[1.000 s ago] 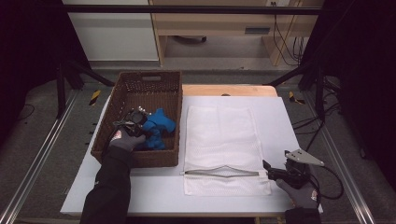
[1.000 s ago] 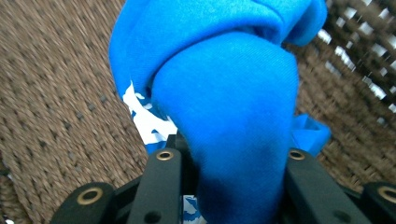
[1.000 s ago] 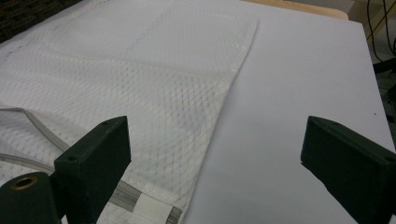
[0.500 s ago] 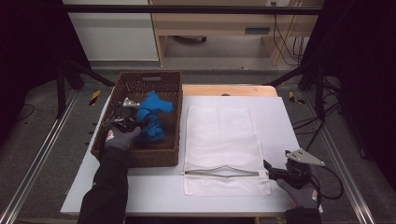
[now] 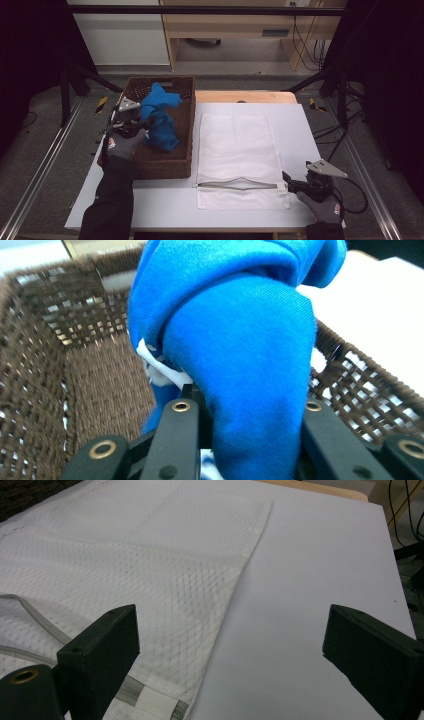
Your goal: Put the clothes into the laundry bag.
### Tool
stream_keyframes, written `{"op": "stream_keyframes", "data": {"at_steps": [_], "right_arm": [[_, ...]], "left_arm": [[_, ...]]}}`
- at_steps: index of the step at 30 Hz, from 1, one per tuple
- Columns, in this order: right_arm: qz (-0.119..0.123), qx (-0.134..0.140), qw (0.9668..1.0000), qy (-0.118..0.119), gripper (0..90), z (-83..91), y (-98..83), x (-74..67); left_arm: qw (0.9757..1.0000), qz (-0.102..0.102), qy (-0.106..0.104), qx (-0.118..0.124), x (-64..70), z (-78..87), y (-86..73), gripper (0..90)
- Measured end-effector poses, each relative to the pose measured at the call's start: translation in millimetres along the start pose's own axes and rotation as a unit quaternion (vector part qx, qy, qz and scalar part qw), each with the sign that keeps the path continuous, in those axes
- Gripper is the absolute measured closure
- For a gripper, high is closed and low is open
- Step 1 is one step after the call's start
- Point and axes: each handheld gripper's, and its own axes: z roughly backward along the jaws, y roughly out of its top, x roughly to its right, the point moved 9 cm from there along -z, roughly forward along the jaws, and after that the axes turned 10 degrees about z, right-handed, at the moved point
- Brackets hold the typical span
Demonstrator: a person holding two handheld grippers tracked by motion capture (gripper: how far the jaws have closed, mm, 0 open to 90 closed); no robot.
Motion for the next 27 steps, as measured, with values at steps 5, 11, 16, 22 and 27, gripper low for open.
{"op": "stream_keyframes", "data": {"at_steps": [5, 11, 16, 22, 27], "right_arm": [[0.001, 0.0, 1.0, -0.001, 8.3, 0.1, -0.3, 0.4], [0.004, 0.0, 1.0, -0.001, 8.2, -0.2, -0.4, 0.4], [0.006, -0.001, 1.0, -0.002, 8.0, -0.4, -0.6, 0.5], [0.005, -0.001, 1.0, -0.002, 8.0, -0.2, -0.6, 0.2], [0.008, 0.0, 1.0, -0.003, 7.9, -0.6, -0.6, 0.4]], "left_arm": [[0.9996, 0.002, -0.011, 0.026, 6.5, 17.0, 11.5, 74.1], [0.9976, 0.0, -0.024, 0.066, 16.4, 43.7, 25.6, 74.5], [0.9952, -0.006, -0.036, 0.091, 25.7, 67.2, 37.1, 74.6], [0.9924, -0.016, -0.053, 0.109, 39.1, 93.5, 46.6, 74.6], [0.9886, -0.022, -0.066, 0.133, 49.5, 112.9, 56.6, 74.6]]}}
